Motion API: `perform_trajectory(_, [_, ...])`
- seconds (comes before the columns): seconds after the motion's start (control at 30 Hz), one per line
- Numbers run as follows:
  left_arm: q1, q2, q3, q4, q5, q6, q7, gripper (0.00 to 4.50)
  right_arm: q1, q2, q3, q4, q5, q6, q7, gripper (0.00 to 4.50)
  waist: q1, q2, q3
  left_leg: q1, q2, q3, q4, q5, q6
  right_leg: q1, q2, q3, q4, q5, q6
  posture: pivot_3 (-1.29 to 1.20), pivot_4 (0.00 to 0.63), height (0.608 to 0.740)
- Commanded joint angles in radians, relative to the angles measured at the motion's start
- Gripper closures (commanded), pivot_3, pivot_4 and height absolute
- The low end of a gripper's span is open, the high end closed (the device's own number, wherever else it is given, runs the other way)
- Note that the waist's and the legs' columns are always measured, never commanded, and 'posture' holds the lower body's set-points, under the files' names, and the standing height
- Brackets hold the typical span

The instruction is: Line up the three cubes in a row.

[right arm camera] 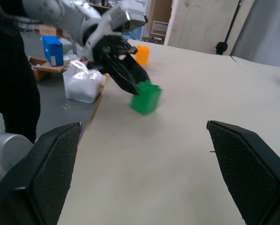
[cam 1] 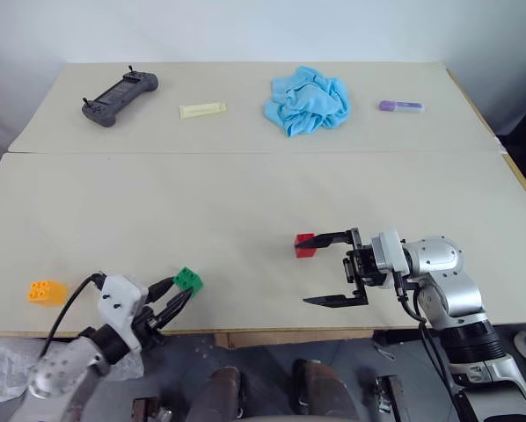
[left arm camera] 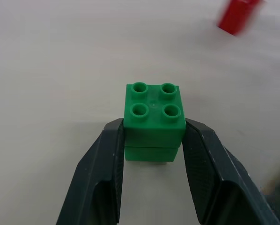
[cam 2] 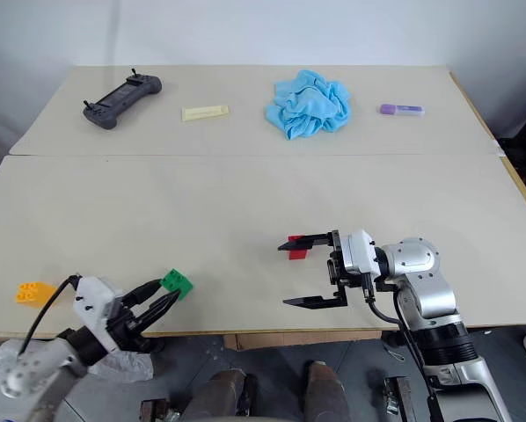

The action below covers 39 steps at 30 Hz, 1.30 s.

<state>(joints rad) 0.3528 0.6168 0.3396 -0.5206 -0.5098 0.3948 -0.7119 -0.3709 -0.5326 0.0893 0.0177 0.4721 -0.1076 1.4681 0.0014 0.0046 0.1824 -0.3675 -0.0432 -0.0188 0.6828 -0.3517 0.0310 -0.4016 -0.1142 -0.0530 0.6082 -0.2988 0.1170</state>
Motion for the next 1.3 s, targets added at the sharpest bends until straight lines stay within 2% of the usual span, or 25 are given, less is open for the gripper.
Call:
perform_trajectory(0.03, [-0.141,0.126,0.011,0.113,-0.025,-0.038,-0.167,3.06,-0.009,-0.002,-0.027,0.002,0.005,-0.022,-0.017,0.0,0.001,0.0,0.0,0.0,0.0,0.0,0.0,0.0,0.0,0.0,0.0,0.0,0.0,0.0,0.0,0.0,0.15,0.74])
perform_trajectory(0.13, [-0.37,0.223,-0.081,0.245,-0.003,-0.06,-0.299,3.06,-0.003,-0.02,-0.055,0.008,0.004,-0.028,-0.036,0.0,0.01,0.0,0.0,-0.001,-0.001,-0.001,0.001,0.001,0.0,0.0,0.0,-0.001,0.001,0.0,0.0,0.0,0.15,0.74])
perform_trajectory(0.23, [-0.621,0.233,-0.23,0.38,0.064,-0.102,-0.404,3.06,0.013,-0.053,-0.097,0.016,0.004,-0.028,-0.058,0.0,0.015,0.002,0.0,-0.001,-0.003,-0.001,0.001,0.0,0.001,-0.001,0.0,-0.001,0.004,0.001,0.001,0.0,0.15,0.74])
perform_trajectory(0.4, [-0.955,0.118,-0.489,0.644,0.221,-0.22,-0.563,3.06,0.066,-0.119,-0.162,0.03,-0.011,-0.047,-0.081,0.0,0.018,0.001,0.0,-0.003,-0.005,0.002,0.0,0.0,0.002,-0.004,0.003,-0.01,0.006,0.001,0.002,0.0,0.15,0.74])
perform_trajectory(0.5, [-1.079,0.014,-0.573,0.84,0.294,-0.305,-0.603,3.06,0.098,-0.142,-0.199,0.013,-0.019,-0.05,-0.123,0.0,0.021,0.001,0.0,-0.004,-0.007,0.003,0.001,0.001,0.004,-0.005,0.004,-0.011,0.008,0.001,0.002,0.0,0.15,0.74])
perform_trajectory(0.57, [-1.122,-0.026,-0.596,0.952,0.34,-0.378,-0.601,3.06,0.131,-0.144,-0.213,-0.026,-0.014,-0.042,-0.151,0.0,0.019,0.001,0.0,-0.004,-0.007,0.004,0.001,0.001,0.005,-0.005,0.004,-0.011,0.009,0.001,0.003,0.0,0.15,0.74])
perform_trajectory(0.73, [-1.156,-0.078,-0.585,1.056,0.35,-0.433,-0.617,3.06,0.208,-0.149,-0.237,-0.093,-0.01,-0.026,-0.202,0.0,0.015,0.0,0.001,-0.004,-0.004,0.006,0.001,0.001,0.004,-0.006,0.004,-0.012,0.01,0.001,0.003,0.0,0.15,0.74])
perform_trajectory(1.1, [-1.121,-0.086,-0.569,1.002,0.345,-0.412,-0.643,3.06,0.222,-0.151,-0.234,-0.101,-0.012,-0.024,-0.234,0.0,0.024,0.0,0.001,-0.004,-0.005,0.004,0.009,0.001,0.005,-0.004,0.001,-0.011,0.013,0.002,0.004,0.0,0.15,0.74])
perform_trajectory(1.3, [-1.087,-0.086,-0.554,0.985,0.368,-0.415,-0.593,3.06,0.197,-0.132,-0.205,-0.088,-0.013,-0.031,-0.23,0.0,0.022,0.0,0.001,-0.004,-0.005,0.004,0.009,0.001,0.005,-0.004,0.001,-0.011,0.013,0.002,0.004,0.0,0.15,0.74])
